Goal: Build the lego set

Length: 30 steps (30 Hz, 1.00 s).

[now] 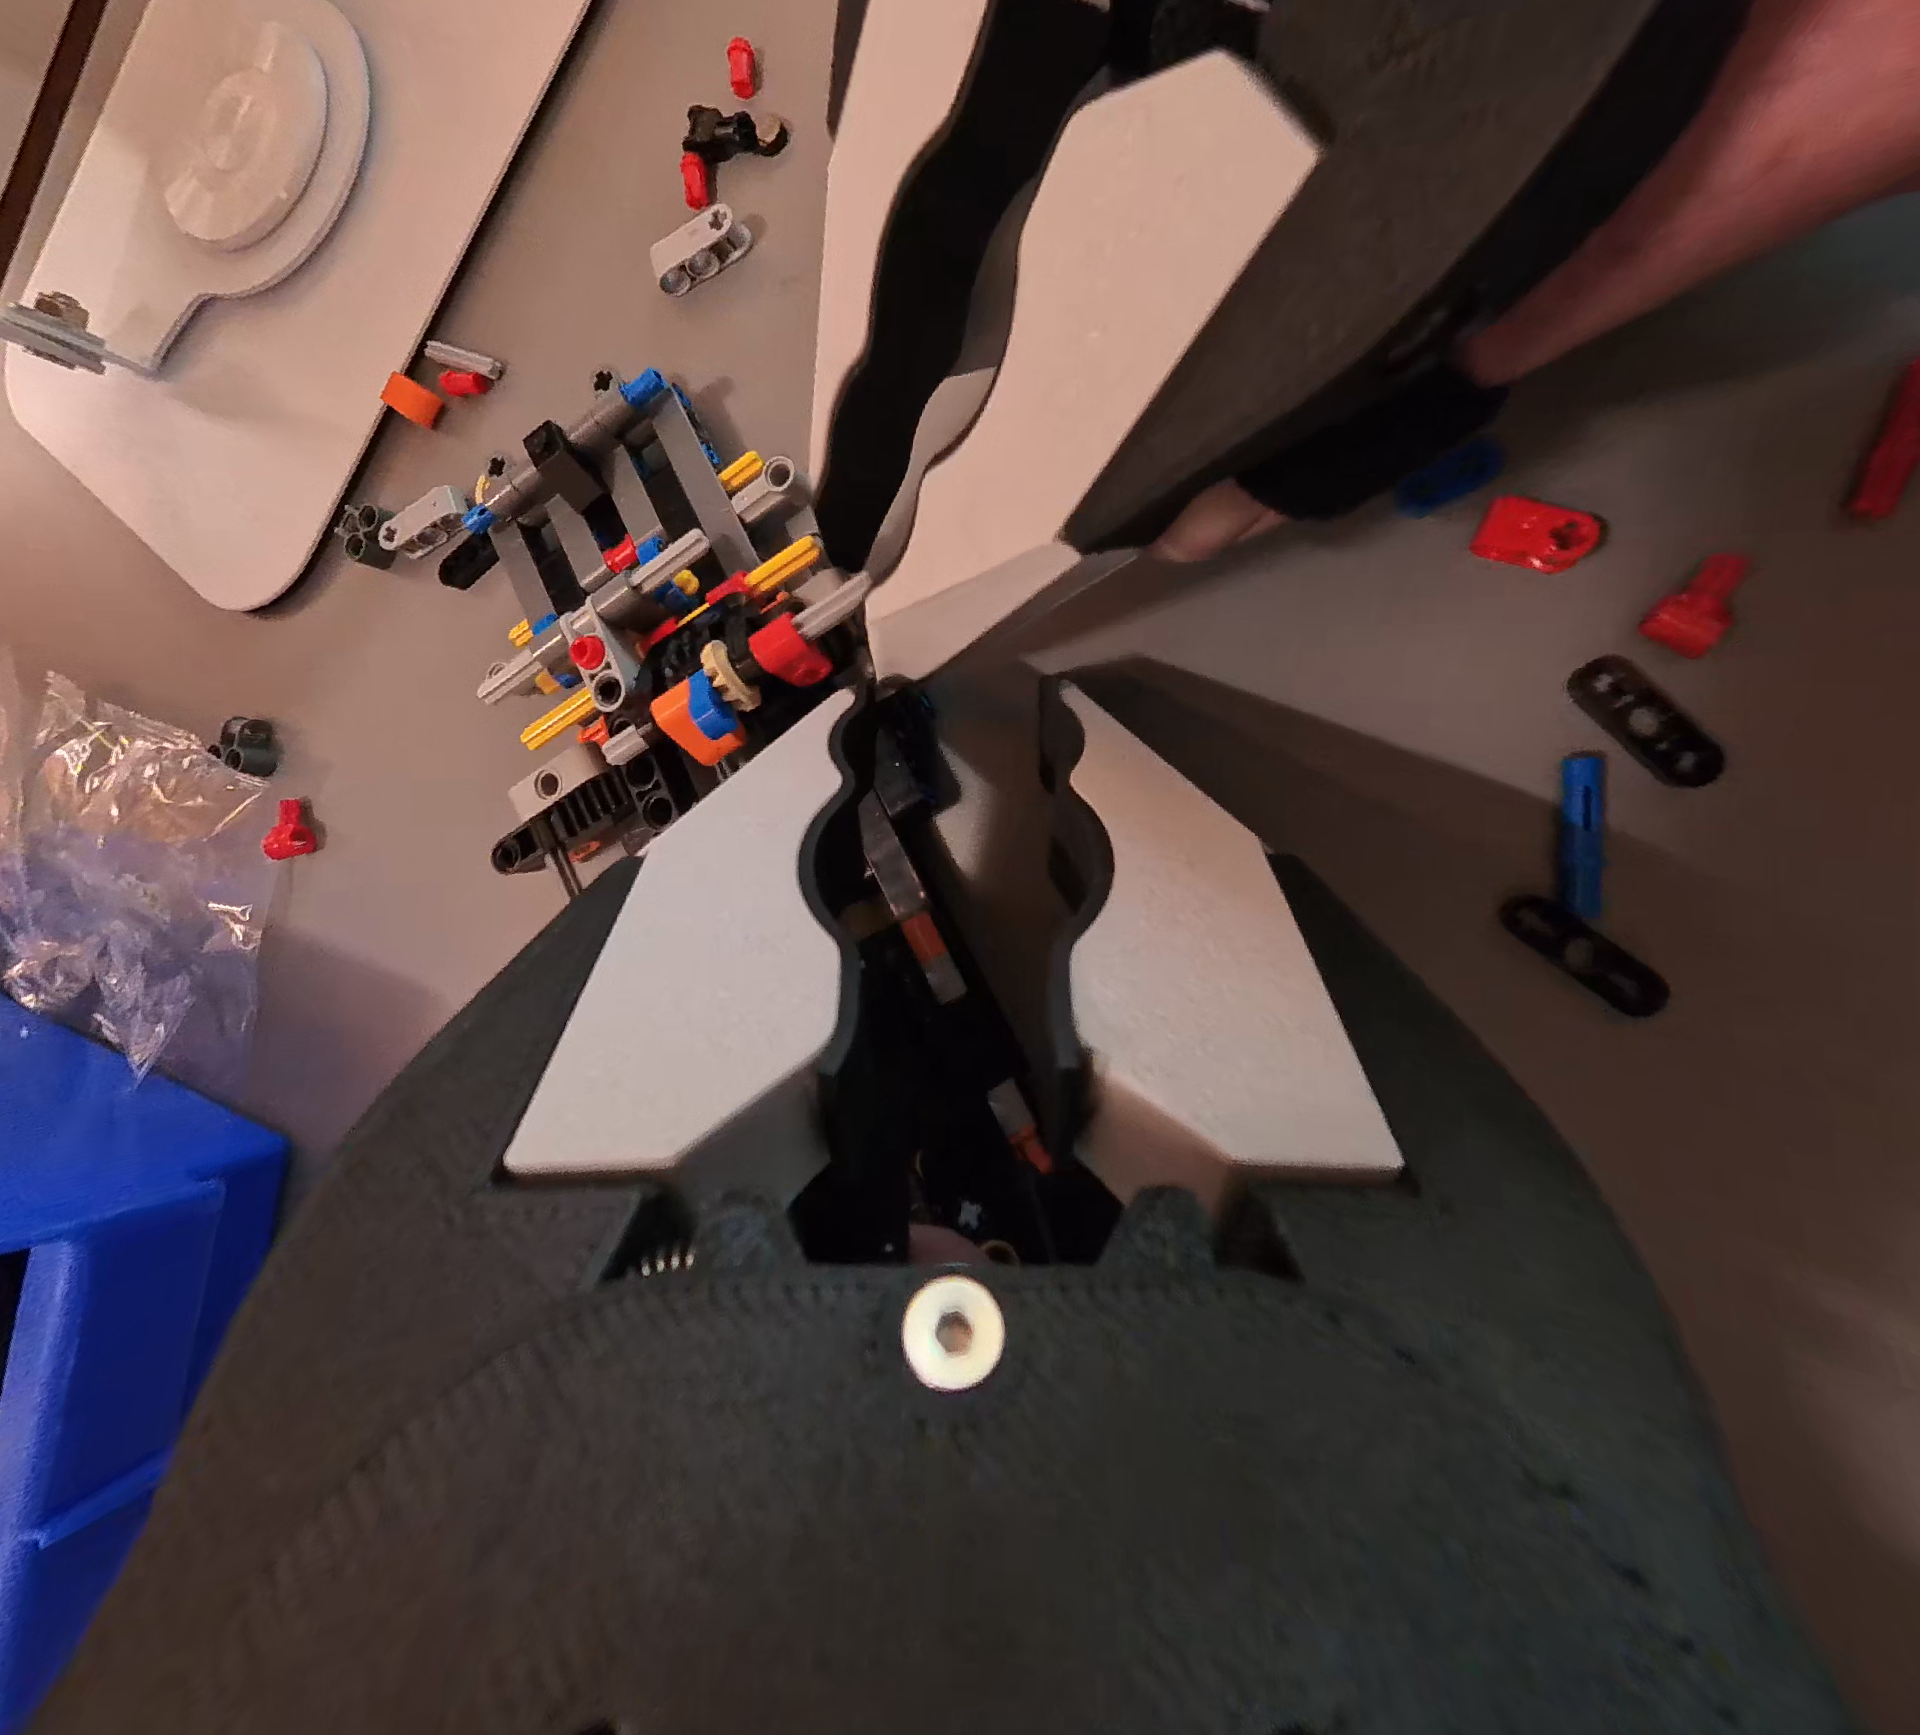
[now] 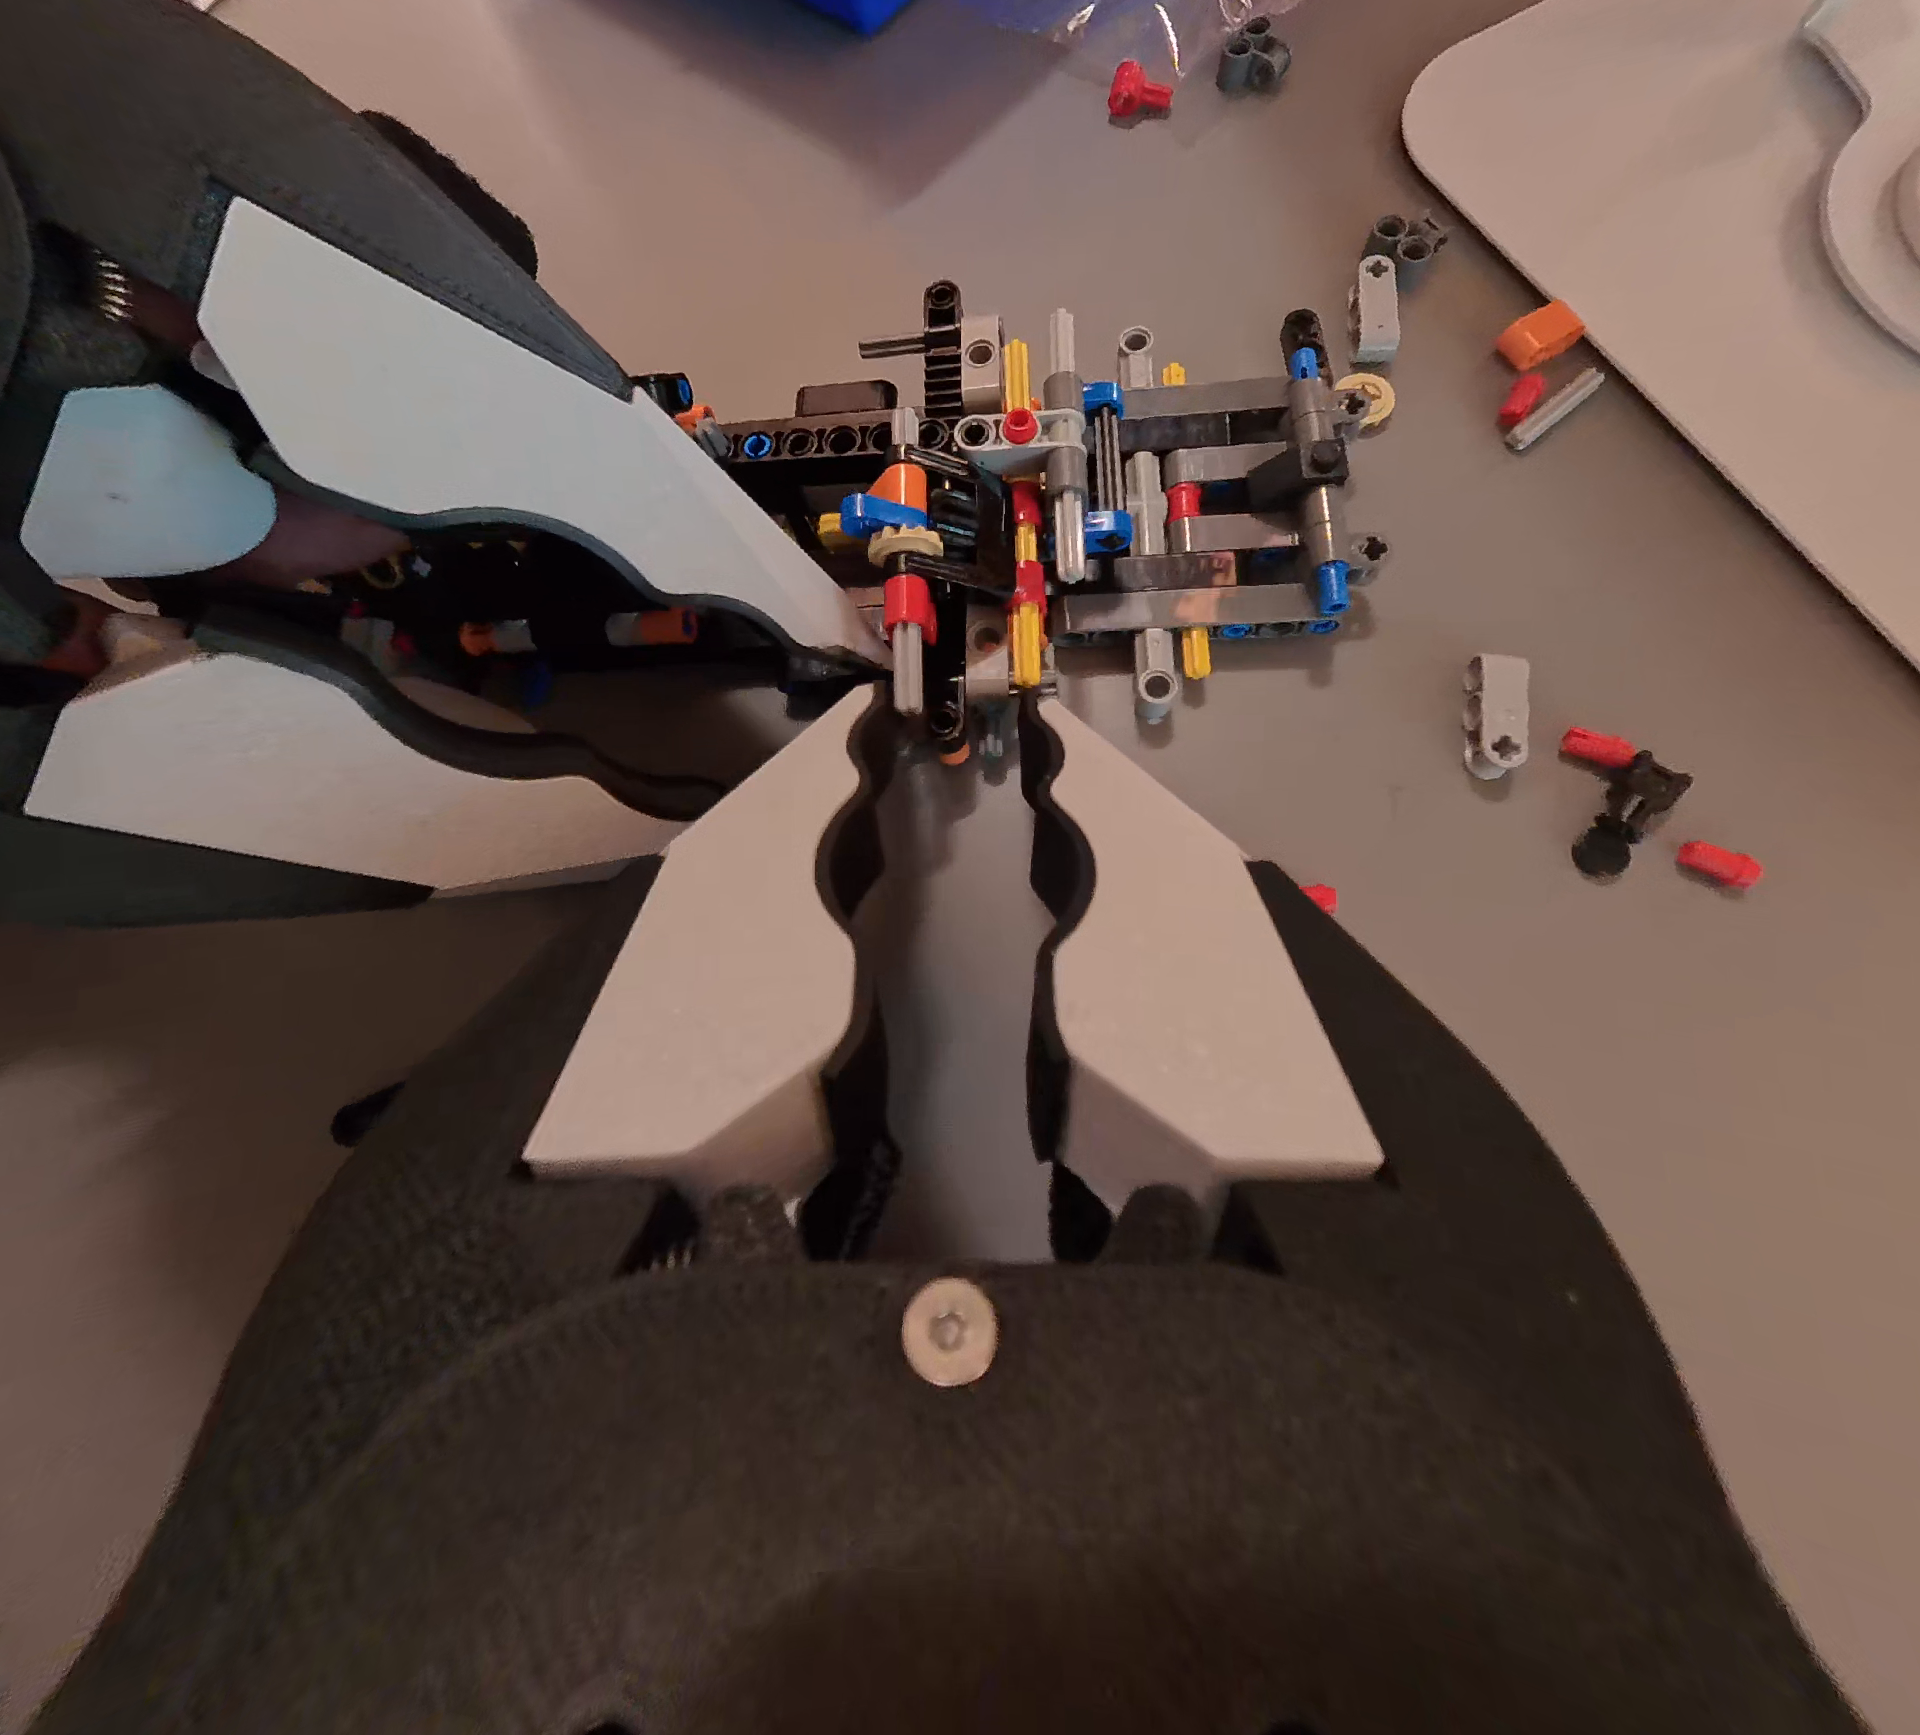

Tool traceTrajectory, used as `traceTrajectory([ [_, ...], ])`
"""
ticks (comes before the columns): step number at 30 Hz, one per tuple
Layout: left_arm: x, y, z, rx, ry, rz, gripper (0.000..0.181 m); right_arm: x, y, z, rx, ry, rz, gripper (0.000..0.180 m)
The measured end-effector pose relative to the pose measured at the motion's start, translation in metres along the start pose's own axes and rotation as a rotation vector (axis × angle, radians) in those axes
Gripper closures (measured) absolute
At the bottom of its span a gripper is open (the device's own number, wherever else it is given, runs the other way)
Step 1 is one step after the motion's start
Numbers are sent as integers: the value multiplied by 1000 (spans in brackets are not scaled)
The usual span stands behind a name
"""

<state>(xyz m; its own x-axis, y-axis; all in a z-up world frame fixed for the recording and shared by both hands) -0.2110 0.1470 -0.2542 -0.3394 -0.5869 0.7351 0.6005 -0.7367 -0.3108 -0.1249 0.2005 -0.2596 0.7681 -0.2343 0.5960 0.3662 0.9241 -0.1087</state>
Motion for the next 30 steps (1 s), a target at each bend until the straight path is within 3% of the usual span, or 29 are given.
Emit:
traceTrajectory([
  [18, 0, -1, -1, 25, 8, 8, 148, -4, -1, 1, 52, -13, -23, 168],
  [23, 1, -1, -2, 22, 17, -8, 145, -1, 1, 1, 36, 2, -5, 166],
  [25, 2, -1, -2, 27, 22, -8, 145, 0, 1, 0, 44, 7, -10, 154],
  [27, 2, -1, -2, 31, 23, -21, 141, 4, -1, -1, 73, 17, -1, 168],
  [30, 3, -1, -2, 15, 29, -10, 139, 8, -2, -2, 83, 41, 3, 168],
])
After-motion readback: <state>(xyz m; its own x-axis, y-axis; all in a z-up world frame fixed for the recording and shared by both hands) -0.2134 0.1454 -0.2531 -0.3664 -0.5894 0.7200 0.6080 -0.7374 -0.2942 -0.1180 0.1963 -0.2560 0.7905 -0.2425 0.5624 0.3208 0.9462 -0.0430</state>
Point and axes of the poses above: each gripper's, where its closed fingertips meet, x back along the fingers, z out of its top, y = z × x across the jaws, the point moved 9 cm from there along x, back along the fingers, and after that the axes turned 3 degrees about y, right-handed, at the moved point
